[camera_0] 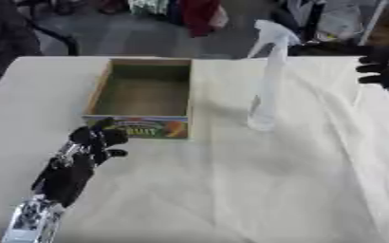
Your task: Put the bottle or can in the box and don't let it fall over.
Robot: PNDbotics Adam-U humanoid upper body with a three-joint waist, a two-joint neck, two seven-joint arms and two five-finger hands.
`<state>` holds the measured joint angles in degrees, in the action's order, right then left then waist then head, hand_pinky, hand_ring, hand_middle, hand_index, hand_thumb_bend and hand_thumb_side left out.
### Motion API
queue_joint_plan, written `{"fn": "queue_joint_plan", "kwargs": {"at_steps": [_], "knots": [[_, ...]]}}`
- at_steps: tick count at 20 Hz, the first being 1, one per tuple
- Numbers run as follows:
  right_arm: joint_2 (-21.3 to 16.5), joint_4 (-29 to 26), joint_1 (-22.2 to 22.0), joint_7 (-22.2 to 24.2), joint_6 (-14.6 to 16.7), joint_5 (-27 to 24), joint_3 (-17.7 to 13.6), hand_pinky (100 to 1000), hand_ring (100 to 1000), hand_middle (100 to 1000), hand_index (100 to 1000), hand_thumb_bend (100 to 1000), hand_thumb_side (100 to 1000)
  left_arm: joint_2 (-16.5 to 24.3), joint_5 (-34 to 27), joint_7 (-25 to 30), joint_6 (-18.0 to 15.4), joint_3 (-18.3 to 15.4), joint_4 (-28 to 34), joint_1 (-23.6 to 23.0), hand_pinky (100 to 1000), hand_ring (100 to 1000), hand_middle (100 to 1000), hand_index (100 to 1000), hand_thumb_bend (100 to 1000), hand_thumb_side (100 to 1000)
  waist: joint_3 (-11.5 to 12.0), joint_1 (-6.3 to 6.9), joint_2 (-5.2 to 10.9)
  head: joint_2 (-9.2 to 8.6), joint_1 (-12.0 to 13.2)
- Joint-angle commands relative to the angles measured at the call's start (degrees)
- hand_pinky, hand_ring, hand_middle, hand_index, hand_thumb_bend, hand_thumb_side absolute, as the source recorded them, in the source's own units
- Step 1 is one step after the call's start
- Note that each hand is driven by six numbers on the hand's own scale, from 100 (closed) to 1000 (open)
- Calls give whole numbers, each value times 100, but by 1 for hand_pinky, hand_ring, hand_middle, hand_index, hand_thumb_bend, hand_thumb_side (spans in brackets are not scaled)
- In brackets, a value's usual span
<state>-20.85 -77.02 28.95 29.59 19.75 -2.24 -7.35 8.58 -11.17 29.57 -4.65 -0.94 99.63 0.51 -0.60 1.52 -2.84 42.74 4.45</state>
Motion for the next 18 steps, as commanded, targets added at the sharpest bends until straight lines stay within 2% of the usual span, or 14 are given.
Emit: {"fn": "queue_joint_plan", "kwargs": {"at_steps": [1, 10, 18], "knots": [[9, 328, 318, 70, -60, 24, -3, 790, 845, 823, 950, 100, 670, 78, 9, 30, -5, 6, 108, 28, 795, 860, 775, 989, 240, 1000, 22, -10, 61, -10, -33], [267, 1212, 968, 141, 97, 487, 59, 793, 852, 830, 956, 100, 688, 62, -3, 65, 8, 36, 101, 38, 796, 859, 775, 989, 241, 1000, 85, -1, 63, -3, -109], [447, 1668, 1308, 140, 301, 892, 76, 800, 861, 837, 960, 100, 701, 54, -23, 87, 21, 53, 100, 46, 796, 859, 775, 990, 242, 1000, 114, -1, 74, 0, -154]]}}
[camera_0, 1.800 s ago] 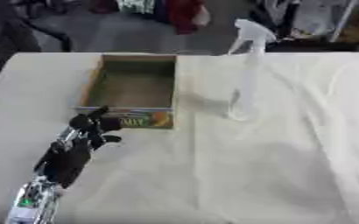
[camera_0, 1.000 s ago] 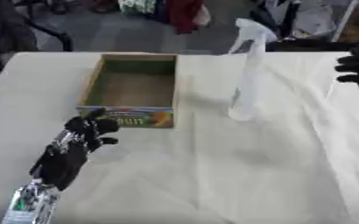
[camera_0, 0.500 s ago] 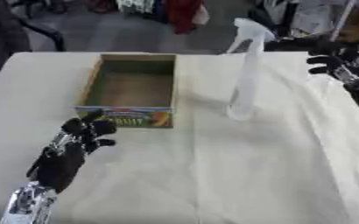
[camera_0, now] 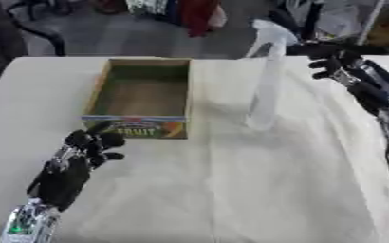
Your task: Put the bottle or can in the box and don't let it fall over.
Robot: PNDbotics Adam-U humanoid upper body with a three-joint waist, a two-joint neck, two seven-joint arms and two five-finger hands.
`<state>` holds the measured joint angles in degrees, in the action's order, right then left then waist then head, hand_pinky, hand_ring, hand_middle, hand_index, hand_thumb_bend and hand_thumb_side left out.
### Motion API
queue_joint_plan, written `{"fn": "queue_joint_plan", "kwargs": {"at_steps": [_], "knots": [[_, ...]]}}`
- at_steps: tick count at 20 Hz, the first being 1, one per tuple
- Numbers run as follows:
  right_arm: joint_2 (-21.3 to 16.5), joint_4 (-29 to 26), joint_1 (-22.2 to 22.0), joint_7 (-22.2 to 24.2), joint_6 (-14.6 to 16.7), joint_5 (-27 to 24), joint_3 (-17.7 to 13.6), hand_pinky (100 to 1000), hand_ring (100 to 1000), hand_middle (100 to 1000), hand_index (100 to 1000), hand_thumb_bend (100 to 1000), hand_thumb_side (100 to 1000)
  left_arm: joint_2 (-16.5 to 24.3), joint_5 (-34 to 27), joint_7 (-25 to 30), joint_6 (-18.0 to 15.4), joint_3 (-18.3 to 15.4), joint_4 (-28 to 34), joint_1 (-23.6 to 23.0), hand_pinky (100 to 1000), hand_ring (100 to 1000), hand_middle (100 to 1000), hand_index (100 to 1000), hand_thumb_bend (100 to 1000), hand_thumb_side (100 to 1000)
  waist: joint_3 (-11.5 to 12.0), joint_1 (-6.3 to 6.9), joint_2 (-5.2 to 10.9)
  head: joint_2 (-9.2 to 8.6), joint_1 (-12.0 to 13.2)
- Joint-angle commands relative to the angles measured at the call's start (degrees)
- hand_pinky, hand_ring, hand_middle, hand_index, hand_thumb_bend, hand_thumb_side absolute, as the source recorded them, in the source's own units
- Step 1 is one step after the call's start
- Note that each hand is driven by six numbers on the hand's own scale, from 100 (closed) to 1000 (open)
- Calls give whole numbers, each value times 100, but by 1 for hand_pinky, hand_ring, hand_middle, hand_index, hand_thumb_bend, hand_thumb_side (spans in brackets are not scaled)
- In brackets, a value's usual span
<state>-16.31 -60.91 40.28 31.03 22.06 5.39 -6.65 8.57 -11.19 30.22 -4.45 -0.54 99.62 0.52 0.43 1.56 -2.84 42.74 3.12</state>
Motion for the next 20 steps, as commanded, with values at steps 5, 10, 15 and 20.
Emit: {"fn": "queue_joint_plan", "kwargs": {"at_steps": [5, 10, 15, 20], "knots": [[148, 247, 319, -43, 122, 379, -18, 802, 862, 837, 961, 100, 703, 47, -32, 34, 6, 21, 103, 49, 795, 859, 775, 990, 243, 1000, 24, 5, 74, 14, -52], [249, 390, 404, -89, 139, 549, -37, 803, 861, 837, 961, 100, 717, 40, -44, 45, 10, 30, 106, 64, 796, 859, 775, 990, 242, 1000, 49, 9, 74, 22, -70], [330, 505, 471, -117, 156, 690, -36, 804, 862, 837, 961, 100, 721, 37, -52, 56, 16, 39, 105, 73, 796, 859, 775, 990, 242, 1000, 71, 10, 77, 26, -92], [383, 592, 538, -133, 200, 805, -22, 806, 862, 837, 961, 100, 721, 33, -67, 65, 18, 45, 107, 86, 796, 859, 775, 990, 242, 1000, 98, 12, 81, 35, -110]]}}
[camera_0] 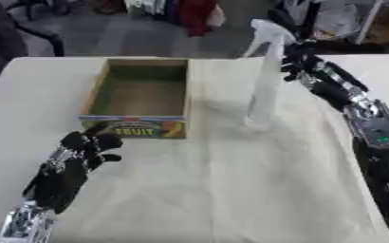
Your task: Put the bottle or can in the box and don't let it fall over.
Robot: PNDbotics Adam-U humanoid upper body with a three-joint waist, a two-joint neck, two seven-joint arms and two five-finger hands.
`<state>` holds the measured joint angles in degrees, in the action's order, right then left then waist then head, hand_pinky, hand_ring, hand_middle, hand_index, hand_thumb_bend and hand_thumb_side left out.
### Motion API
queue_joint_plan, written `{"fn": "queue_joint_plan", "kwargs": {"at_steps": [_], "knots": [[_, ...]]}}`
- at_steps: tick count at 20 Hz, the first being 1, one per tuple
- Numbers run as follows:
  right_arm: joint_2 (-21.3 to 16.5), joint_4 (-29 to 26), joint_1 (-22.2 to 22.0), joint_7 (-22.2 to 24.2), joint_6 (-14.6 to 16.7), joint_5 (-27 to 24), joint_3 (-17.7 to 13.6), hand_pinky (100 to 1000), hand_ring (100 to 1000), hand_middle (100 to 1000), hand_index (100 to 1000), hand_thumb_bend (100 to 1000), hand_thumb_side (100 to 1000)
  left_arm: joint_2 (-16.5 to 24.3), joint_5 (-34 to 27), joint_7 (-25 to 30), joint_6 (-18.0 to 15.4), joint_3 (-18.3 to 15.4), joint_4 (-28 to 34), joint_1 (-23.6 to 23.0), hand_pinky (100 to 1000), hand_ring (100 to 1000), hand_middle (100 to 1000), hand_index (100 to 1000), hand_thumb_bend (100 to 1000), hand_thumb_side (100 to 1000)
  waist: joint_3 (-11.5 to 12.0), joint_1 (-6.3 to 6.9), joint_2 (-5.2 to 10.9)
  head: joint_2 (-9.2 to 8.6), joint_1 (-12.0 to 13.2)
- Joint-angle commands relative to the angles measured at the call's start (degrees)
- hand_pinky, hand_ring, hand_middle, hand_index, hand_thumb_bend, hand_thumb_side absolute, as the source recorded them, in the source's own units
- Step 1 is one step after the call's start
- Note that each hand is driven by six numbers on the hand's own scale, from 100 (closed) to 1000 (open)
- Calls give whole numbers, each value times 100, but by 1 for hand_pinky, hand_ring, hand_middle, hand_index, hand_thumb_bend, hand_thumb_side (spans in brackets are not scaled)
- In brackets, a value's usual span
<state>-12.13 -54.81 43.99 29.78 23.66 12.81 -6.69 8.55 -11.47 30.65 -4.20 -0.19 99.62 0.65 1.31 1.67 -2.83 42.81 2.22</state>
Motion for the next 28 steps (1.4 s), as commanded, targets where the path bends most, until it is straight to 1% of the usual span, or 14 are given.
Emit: {"fn": "queue_joint_plan", "kwargs": {"at_steps": [1, 6, 13, 28], "knots": [[-29, -2, 182, -12, 51, 83, -16, 806, 862, 837, 961, 100, 721, 35, -41, 23, -6, 12, 107, 74, 796, 859, 775, 990, 242, 1000, 14, 2, 81, 29, -23], [-1, 74, 252, -49, 108, 185, -11, 810, 863, 837, 962, 100, 716, 33, -52, 29, -1, 18, 107, 81, 796, 858, 774, 990, 242, 1000, 34, 2, 84, 33, -34], [51, 173, 336, -163, 112, 328, -26, 812, 862, 835, 960, 100, 716, 23, -69, 40, 4, 32, 107, 91, 795, 858, 774, 990, 242, 1000, 71, 15, 93, 34, -68], [148, 371, 432, -261, 121, 643, -45, 815, 852, 832, 955, 100, 722, 20, -82, 53, -1, 40, 104, 83, 795, 857, 773, 990, 245, 1000, 78, 22, 90, 40, -94]]}}
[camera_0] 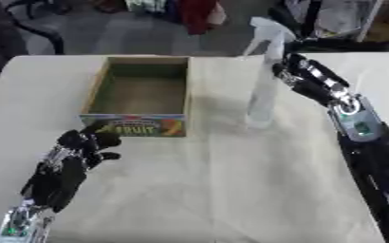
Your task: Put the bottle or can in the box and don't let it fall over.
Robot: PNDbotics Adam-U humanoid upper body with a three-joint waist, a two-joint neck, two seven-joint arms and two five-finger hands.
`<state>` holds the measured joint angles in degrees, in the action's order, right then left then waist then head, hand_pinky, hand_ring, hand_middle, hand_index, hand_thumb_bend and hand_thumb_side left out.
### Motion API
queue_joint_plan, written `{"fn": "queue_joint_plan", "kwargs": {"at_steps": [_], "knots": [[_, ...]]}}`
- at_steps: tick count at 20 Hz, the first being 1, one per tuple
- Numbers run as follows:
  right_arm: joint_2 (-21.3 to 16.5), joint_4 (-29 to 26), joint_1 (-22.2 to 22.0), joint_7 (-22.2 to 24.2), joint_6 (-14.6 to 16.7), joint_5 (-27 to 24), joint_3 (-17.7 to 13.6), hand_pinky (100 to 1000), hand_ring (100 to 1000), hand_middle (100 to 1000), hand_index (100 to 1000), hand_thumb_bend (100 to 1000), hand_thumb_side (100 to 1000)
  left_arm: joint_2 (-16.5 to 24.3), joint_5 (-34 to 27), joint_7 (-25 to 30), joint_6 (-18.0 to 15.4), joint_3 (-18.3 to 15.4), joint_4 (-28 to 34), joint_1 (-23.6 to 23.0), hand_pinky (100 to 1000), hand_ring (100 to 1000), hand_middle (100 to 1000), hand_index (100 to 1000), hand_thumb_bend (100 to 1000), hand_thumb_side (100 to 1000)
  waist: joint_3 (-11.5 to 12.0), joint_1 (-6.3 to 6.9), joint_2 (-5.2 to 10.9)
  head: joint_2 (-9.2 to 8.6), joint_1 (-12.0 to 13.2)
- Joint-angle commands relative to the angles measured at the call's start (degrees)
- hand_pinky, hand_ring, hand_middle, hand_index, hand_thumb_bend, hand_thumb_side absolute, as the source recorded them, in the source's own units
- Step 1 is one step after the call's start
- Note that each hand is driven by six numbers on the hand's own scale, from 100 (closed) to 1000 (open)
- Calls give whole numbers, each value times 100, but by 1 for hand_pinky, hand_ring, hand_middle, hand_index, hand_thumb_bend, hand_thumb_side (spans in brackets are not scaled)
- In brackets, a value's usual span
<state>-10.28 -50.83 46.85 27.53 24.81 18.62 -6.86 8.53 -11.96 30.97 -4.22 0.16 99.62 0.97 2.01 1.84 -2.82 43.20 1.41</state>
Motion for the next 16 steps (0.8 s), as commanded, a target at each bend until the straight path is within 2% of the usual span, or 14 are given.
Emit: {"fn": "queue_joint_plan", "kwargs": {"at_steps": [1, 5, 16], "knots": [[-28, -14, 153, -40, 5, 83, -30, 815, 851, 830, 955, 100, 722, 21, -35, 22, -1, 7, 106, 52, 795, 857, 773, 990, 245, 1000, 10, 5, 88, 0, -17], [-8, 21, 169, -42, 8, 124, -31, 809, 843, 819, 946, 100, 730, 21, -42, 24, 0, 7, 108, 53, 795, 857, 773, 991, 247, 1000, 14, 6, 88, 1, -21], [96, 145, 205, 73, -227, 115, -43, 805, 838, 810, 929, 100, 737, 16, -47, 31, 7, 16, 103, 52, 795, 857, 773, 991, 248, 1000, 18, 8, 91, 10, -41]]}}
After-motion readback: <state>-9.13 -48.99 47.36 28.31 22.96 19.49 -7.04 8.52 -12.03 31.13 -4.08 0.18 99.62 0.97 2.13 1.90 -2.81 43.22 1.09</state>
